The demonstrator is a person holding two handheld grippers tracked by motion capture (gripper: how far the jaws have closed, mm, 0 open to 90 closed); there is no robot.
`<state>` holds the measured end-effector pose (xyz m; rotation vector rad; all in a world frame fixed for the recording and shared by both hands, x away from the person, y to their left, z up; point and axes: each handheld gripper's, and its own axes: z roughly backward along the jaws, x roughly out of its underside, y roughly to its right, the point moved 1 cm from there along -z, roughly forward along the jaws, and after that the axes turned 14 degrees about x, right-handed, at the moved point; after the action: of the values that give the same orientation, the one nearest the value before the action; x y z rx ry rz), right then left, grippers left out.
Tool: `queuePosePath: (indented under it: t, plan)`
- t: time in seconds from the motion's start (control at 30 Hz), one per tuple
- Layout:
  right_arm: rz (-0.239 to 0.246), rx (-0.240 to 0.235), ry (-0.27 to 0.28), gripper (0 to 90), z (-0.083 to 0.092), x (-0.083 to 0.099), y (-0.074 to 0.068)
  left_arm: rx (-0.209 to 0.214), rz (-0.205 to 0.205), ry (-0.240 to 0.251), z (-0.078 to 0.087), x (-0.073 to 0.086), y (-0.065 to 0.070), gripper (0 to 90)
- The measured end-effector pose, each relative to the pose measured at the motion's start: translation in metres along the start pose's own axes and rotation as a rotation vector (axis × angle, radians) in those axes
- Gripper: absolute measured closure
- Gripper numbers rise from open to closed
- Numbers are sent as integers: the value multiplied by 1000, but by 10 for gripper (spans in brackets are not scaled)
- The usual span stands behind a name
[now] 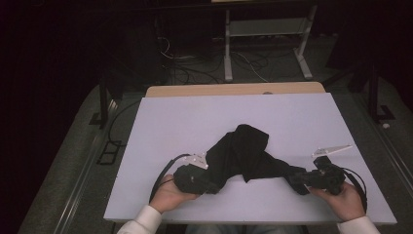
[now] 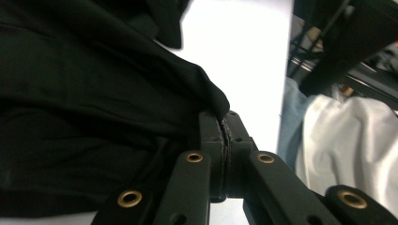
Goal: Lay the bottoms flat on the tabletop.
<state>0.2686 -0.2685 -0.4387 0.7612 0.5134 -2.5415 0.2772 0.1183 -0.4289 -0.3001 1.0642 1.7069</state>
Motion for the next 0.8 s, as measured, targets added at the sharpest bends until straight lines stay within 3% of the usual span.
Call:
queuePosePath:
  t: [0.1,0.17,0.27,0.33,0.43,0.5,0.57,0.6,0.63,0.7,0.73,0.8]
  plan:
    - [-16,-16,-3,809,-1,1,2,25,0,-8,-11,5,0,882]
    - [-31,-7,10,685,-2,0,3,36,2,-22,-18,8,-1,882]
    - [-44,36,72,521,1,-5,1,46,-7,-37,-23,7,-1,881]
    - [-53,26,134,399,3,-15,-1,45,-8,-33,-24,6,-2,881]
    - [-51,15,146,349,-1,-27,-2,44,-15,-40,-25,5,-4,881]
    - [-48,-12,124,306,-15,-49,-1,37,-16,-39,-23,4,-5,880]
    - [-48,-7,114,292,-22,-56,-1,26,-21,-37,-22,5,-5,880]
    - [-73,-19,99,280,-36,-71,2,19,-22,-32,-20,5,-4,879]
    - [-73,-19,99,280,-36,-71,2,12,-25,-27,-19,5,-4,879]
    - [-121,-53,88,280,-51,-83,7,-3,-23,-8,-15,5,-4,879]
    - [-162,-82,51,284,-67,-92,9,-7,-20,1,-12,5,-5,879]
    - [-179,-95,33,307,-75,-96,10,-16,-13,15,-9,6,-7,879]
